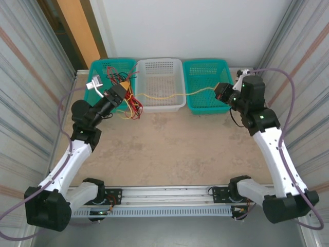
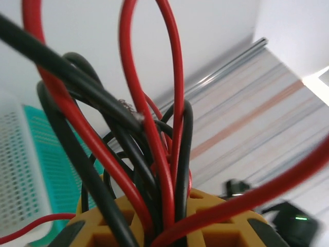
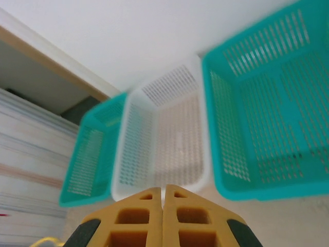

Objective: Untangle the cables

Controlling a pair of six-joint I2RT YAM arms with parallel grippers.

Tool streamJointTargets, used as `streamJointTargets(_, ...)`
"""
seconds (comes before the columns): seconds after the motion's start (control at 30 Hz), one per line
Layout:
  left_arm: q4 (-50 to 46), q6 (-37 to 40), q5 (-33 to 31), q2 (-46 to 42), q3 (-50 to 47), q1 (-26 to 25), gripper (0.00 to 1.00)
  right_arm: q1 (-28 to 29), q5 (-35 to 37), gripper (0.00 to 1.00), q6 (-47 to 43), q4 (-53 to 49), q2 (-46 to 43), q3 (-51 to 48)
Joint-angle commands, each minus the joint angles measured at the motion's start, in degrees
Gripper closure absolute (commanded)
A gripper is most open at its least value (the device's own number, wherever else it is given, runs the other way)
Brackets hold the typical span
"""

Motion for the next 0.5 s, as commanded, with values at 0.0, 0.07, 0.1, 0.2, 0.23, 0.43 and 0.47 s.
streamJointTargets(0.0,16.65,-14.77,1.11,1.74,3.43,3.68,1.0,-2.08,0.94,1.0,3.61,3.63,0.13,-5.83)
streamJointTargets(0.07,22.41,-19.64,-2.04,3.74,4.12,4.49,1.0,-2.06,1.71,1.0,6.15,6.29,-1.28,-11.47)
streamJointTargets(0.1,24.48,-20.87,-3.76,4.51,4.29,4.5,1.0,-1.98,1.74,1.0,7.29,7.16,-2.08,-13.76)
streamJointTargets(0.2,30.38,-25.64,-9.67,7.98,5.34,4.35,1.0,-0.12,2.62,1.0,9.7,8.76,-4.58,-20.39)
streamJointTargets(0.23,32.92,-27.47,-12.56,9.31,5.35,4.04,1.0,1.13,3.72,1.0,10.02,8.74,-5.33,-22.5)
streamJointTargets(0.43,28.2,-25.79,-24.64,7.91,8.64,2.33,1.0,9.72,11.7,1.0,10.48,5.66,-11.1,-31.65)
streamJointTargets(0.47,26.83,-25.84,-27.15,7.38,8.96,2.13,1.0,10.65,12.45,1.0,10.61,5.32,-11.68,-32.71)
